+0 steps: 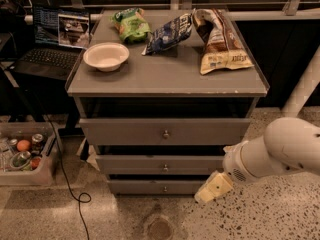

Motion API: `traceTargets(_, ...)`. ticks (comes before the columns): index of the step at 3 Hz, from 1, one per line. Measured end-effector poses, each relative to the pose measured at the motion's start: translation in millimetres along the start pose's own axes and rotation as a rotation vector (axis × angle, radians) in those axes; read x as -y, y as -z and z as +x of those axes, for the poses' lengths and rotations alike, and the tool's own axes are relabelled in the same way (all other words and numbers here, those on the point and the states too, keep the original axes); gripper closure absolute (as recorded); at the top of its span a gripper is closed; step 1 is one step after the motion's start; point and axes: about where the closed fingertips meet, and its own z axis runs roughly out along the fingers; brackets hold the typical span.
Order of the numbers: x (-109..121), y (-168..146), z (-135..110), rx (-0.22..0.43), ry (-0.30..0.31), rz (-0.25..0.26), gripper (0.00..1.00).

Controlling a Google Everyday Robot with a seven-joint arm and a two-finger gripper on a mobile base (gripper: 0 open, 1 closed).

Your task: Open bottom drawer

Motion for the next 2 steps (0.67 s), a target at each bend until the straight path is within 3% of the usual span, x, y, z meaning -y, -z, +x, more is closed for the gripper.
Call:
traceTargets(1, 8.2, -29.4, 16.6, -0.043, -0.04, -0.039, 0.0)
traceTargets(2, 8.2, -32.4, 18.3, -0.046, -0.044, -0.044, 0.0)
